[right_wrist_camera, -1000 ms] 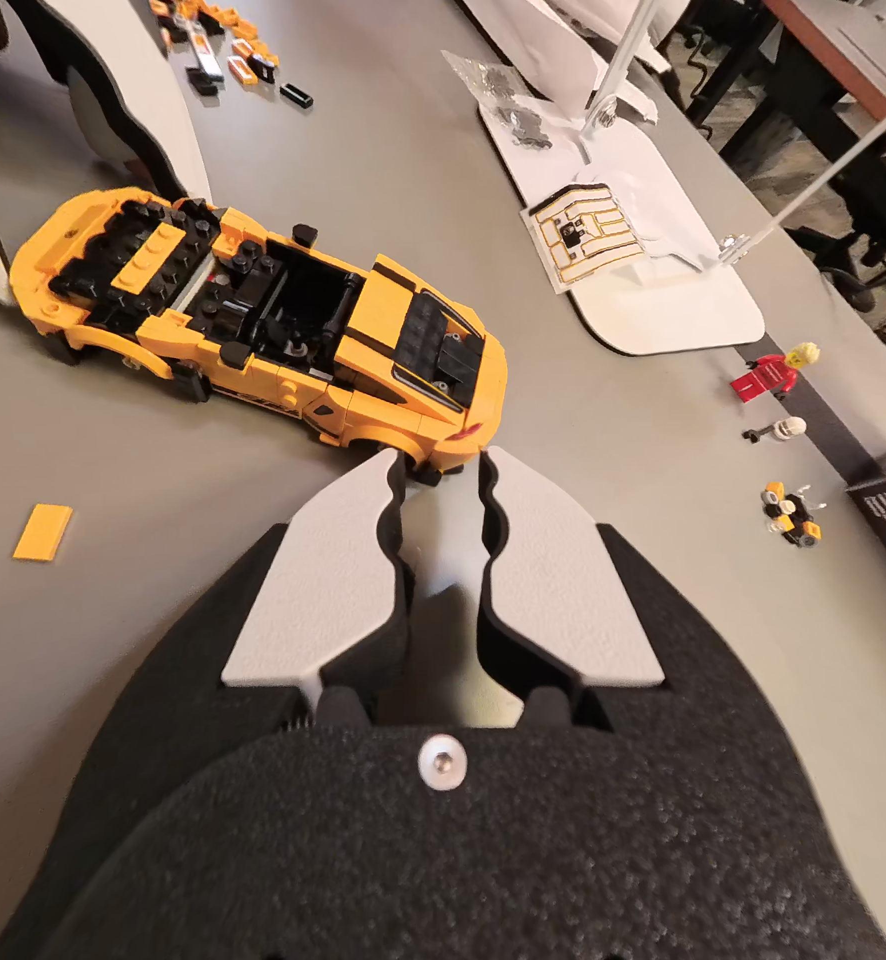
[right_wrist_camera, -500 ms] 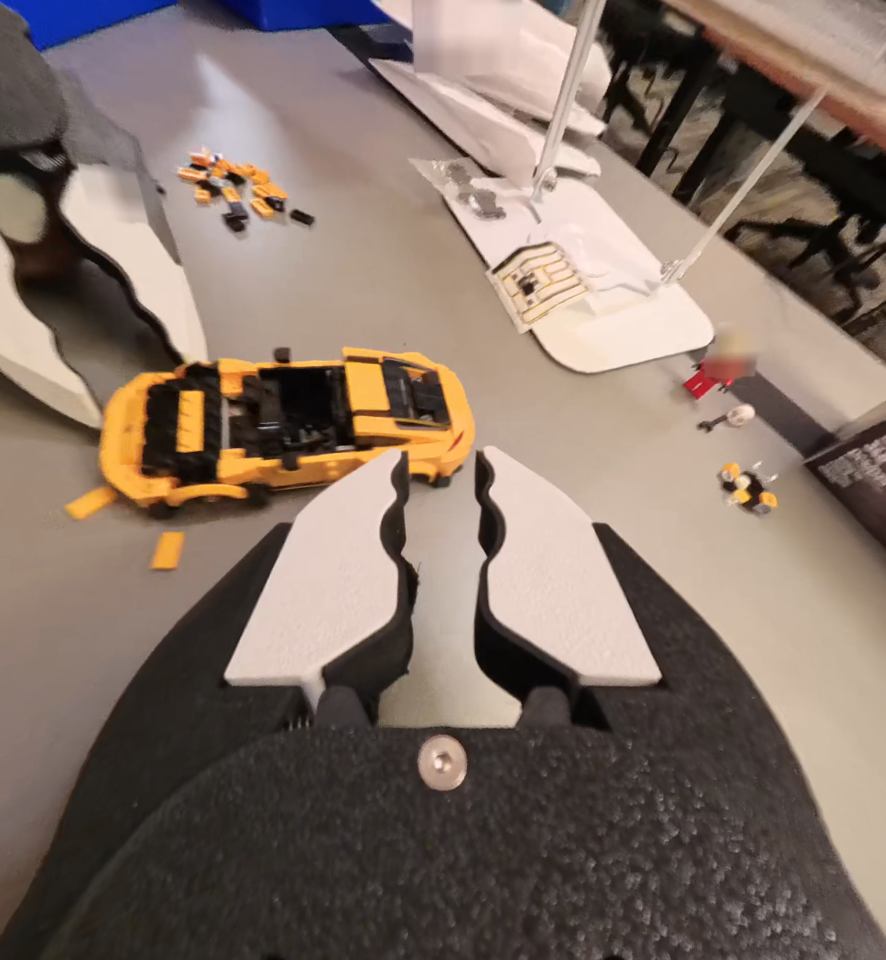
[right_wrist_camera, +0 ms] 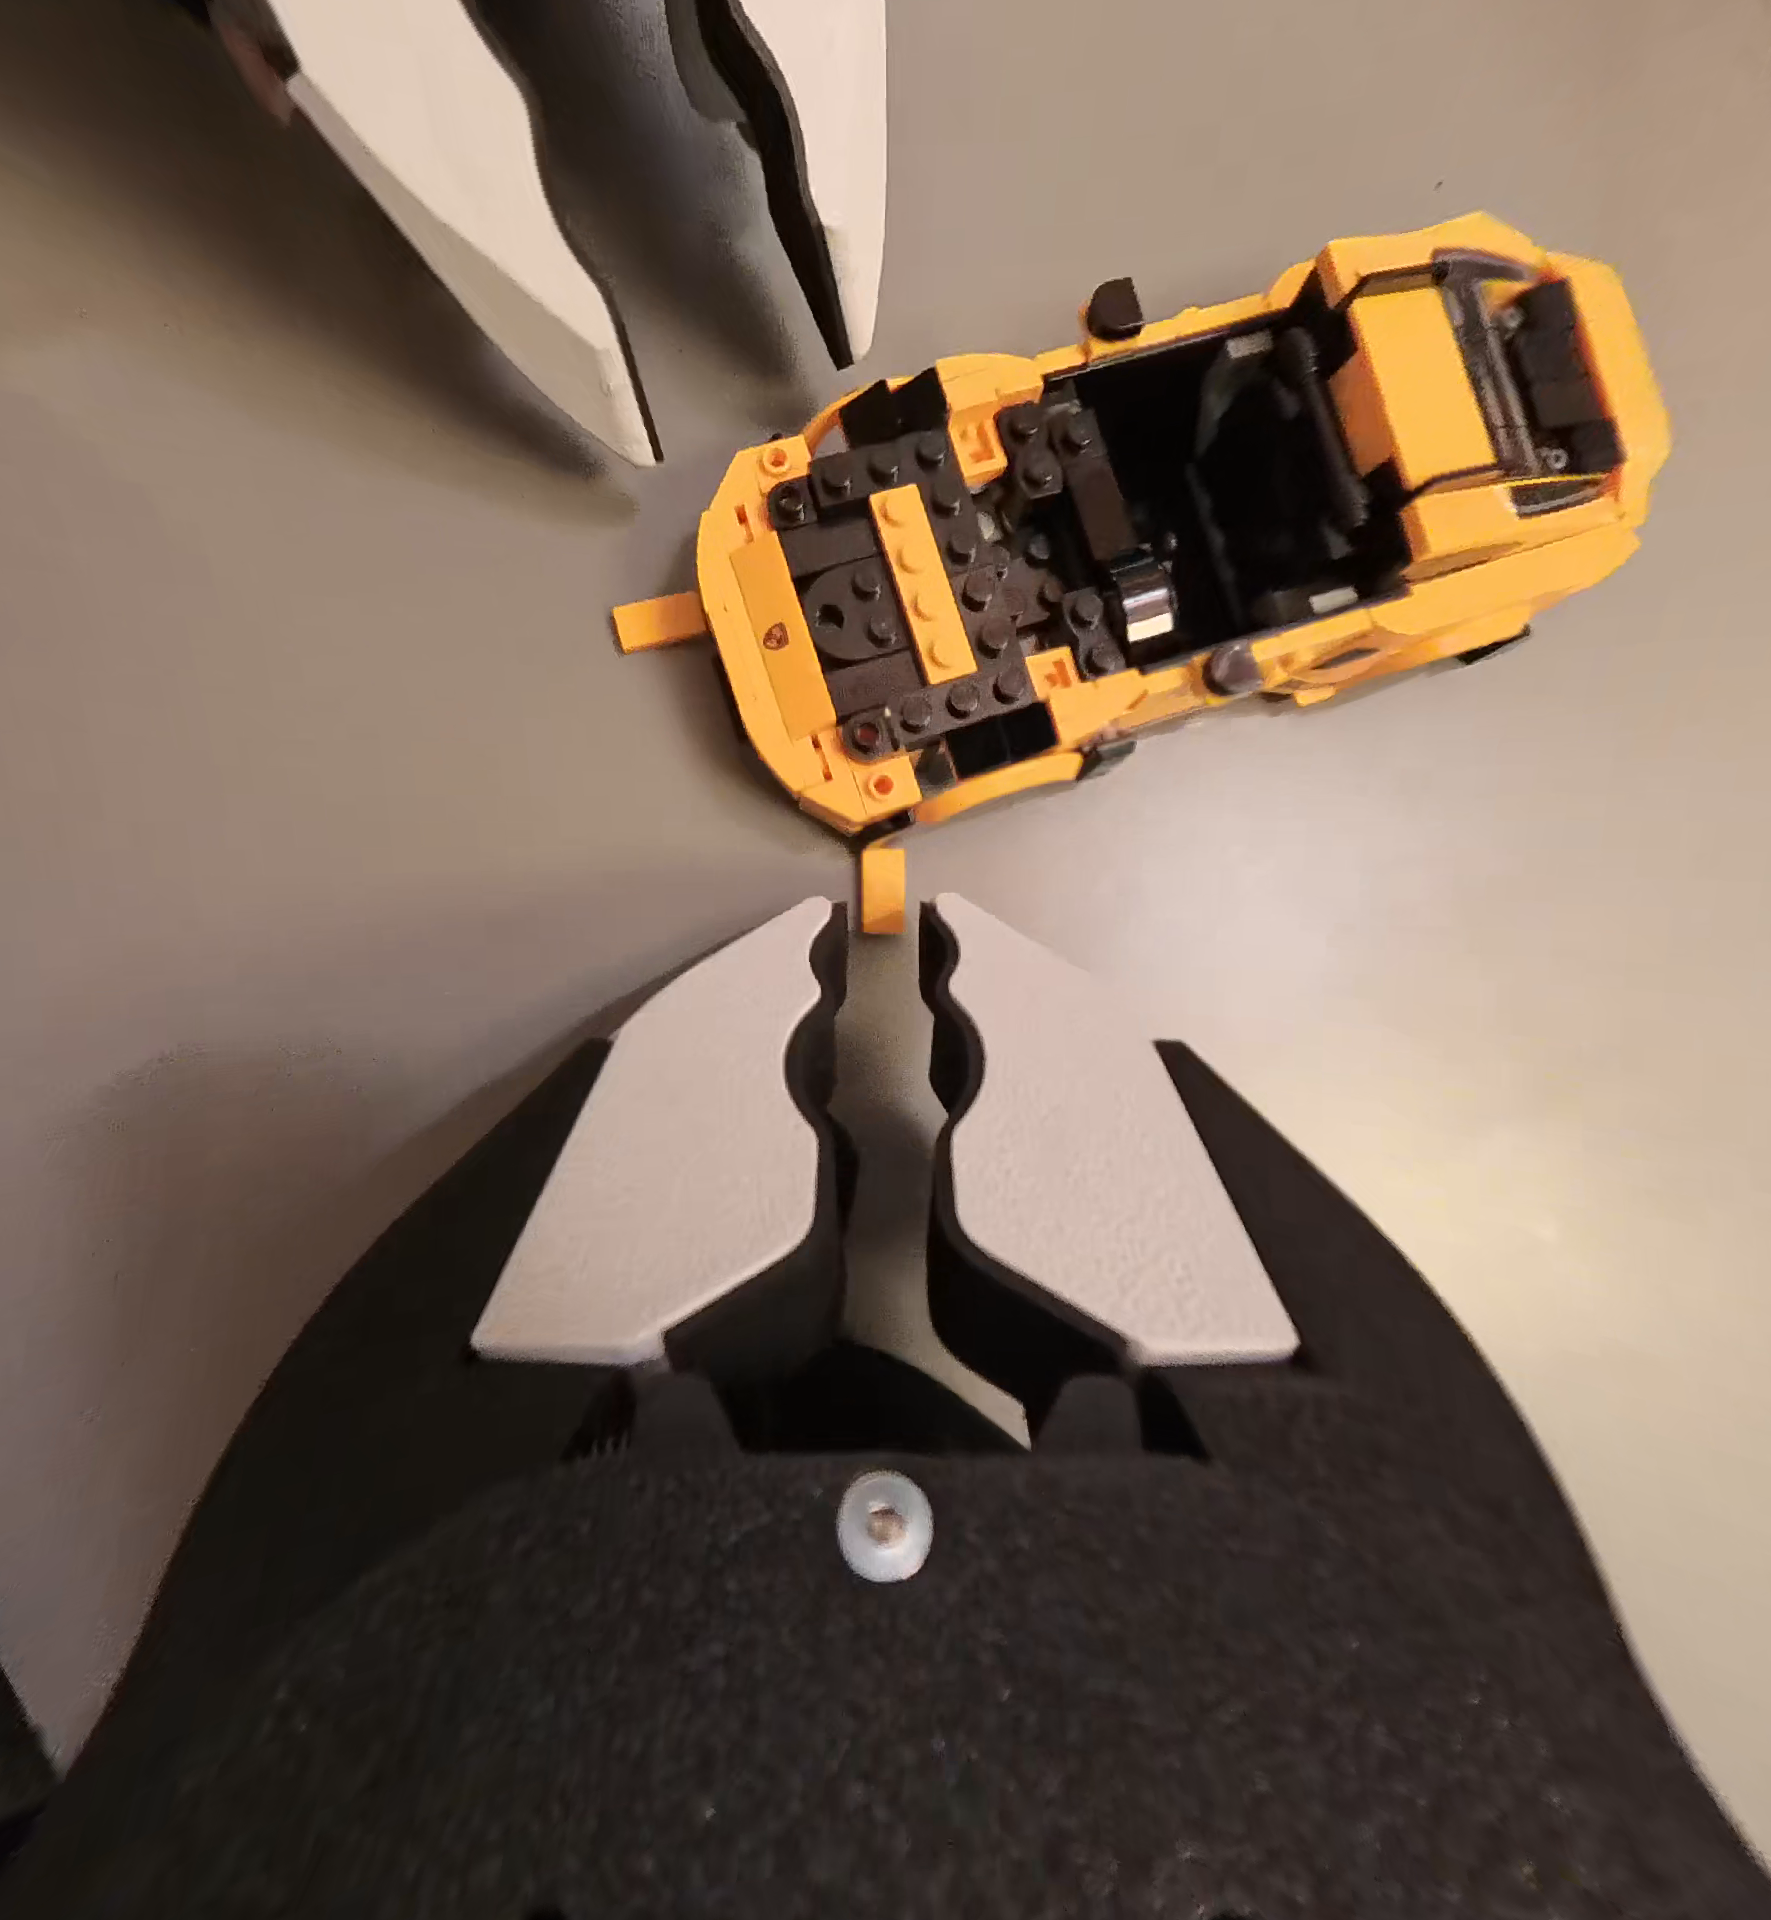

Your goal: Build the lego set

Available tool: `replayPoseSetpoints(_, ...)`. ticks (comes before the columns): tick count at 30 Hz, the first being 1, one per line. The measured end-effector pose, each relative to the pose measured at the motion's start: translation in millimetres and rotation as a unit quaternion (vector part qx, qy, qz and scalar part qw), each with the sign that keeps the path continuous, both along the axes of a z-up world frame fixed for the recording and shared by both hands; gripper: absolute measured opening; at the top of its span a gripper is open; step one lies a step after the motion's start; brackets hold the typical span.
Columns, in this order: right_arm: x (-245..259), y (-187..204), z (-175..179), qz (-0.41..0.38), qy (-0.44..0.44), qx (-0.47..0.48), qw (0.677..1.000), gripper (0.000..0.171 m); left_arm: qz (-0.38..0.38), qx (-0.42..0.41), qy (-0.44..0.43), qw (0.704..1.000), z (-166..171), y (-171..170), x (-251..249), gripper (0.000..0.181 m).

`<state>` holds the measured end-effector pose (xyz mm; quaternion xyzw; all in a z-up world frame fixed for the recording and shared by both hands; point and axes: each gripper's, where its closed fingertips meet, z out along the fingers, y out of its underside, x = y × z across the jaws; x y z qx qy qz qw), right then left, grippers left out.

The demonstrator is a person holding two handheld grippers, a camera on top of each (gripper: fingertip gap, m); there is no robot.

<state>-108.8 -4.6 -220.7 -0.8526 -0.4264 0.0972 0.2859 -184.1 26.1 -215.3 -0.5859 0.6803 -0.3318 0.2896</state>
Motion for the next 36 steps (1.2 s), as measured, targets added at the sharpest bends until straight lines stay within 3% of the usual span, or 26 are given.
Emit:
replayPoseSetpoints(9, 4, -4, -7, -0.017, -0.031, -0.060, 0.998, 0.007, 0.007, 0.028, 0.021, 0.999, -9, -1, 3, 0.039)
replayPoseSetpoints(16, 6, 14, 38, -0.146, 0.087, -0.002, 0.985, 0.007, -0.034, 0.027, 0.022, 0.999, -10, -21, 20, 0.045)
replayPoseSetpoints(23, 22, 22, 28, -0.227, 0.079, -0.020, 0.971, 0.007, -0.090, 0.032, 0.015, 0.995, -5, -33, 29, 0.047)
replayPoseSetpoints(36, 14, 33, 28, -0.258, 0.068, -0.023, 0.963, 0.007, -0.065, 0.001, -0.027, 0.998, 10, -30, 27, 0.041)
